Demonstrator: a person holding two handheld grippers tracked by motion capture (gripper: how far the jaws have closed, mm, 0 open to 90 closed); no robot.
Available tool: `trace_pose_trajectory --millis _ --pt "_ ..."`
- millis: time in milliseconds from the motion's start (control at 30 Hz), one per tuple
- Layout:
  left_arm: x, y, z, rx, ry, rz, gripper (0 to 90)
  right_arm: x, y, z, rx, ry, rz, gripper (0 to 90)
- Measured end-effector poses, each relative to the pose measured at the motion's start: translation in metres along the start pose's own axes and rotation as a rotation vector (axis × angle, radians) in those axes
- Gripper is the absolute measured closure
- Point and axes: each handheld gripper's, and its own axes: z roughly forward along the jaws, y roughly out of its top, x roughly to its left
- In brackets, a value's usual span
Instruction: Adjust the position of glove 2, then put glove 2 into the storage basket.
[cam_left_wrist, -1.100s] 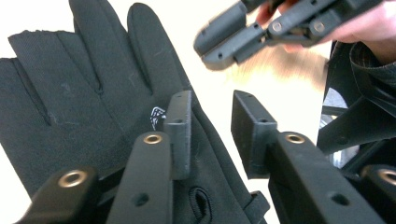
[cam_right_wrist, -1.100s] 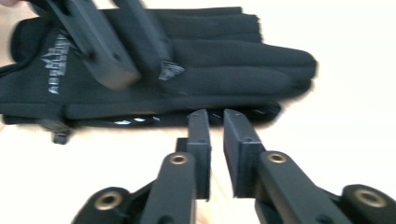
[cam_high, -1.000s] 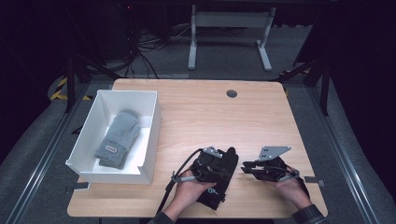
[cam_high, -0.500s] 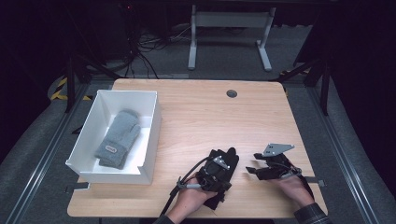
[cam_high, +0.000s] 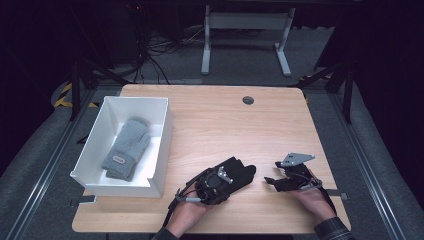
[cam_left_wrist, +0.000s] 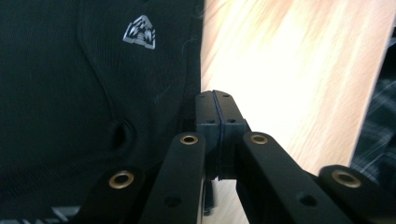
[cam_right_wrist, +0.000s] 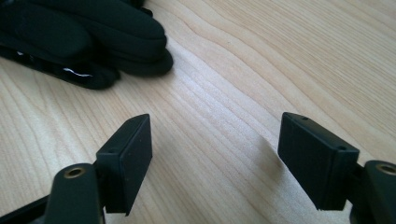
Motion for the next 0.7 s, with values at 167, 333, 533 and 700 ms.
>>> trace_pose_trajectory --millis 167,333,533,700 --pt "0.001 -0.001 -0.006 -0.032 -0.008 0.003 86.3 0.000 -0.001 0.001 -0.001 0.000 0.000 26.4" --pt "0.003 0.005 -0.021 -0.081 -0.021 0.057 67.7 0.000 -0.002 0.002 -0.013 -0.002 0.005 24.3" --pt "0.016 0.015 -0.031 -0.121 0.043 0.110 39.6 -0.001 -0.003 0.005 -0.029 0.008 0.024 19.7" --pt "0.029 0.022 -0.031 -0.129 0.071 0.138 26.9 0.000 -0.005 0.008 -0.049 0.008 0.033 15.6"
